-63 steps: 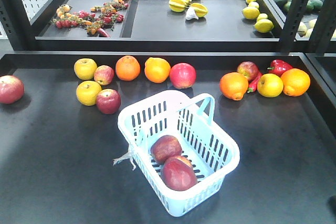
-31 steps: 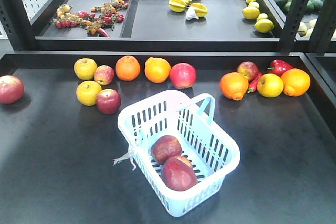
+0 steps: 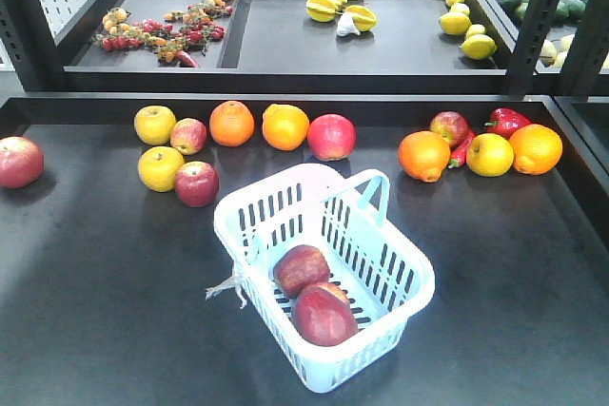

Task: Pick three apples into basket with both arms

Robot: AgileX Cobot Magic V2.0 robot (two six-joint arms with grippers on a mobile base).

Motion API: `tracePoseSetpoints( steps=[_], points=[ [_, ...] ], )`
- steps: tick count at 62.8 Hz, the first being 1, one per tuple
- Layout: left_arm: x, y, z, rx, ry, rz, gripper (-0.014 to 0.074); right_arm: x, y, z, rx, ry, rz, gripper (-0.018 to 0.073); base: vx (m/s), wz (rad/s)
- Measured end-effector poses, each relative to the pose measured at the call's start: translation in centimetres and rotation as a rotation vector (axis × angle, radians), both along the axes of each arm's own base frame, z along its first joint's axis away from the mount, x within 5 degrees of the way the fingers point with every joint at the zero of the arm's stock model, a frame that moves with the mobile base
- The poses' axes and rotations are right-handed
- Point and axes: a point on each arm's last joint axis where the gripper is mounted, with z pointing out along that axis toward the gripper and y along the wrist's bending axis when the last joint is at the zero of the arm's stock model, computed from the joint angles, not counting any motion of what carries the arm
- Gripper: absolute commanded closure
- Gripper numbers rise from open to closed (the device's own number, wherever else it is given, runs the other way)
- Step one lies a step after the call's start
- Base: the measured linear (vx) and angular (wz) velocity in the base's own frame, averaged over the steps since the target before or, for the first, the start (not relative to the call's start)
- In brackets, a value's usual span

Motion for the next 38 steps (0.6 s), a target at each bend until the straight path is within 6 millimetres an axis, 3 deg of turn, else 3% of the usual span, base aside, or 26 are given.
tracePoseSetpoints(
  steps=[38],
  points=[
    [0.0,0.0,0.0,0.0,0.0,0.0,0.0603,0.0,0.0,0.0,-0.005,0.0,0.0,0.0564,0.0,0.0]
  ],
)
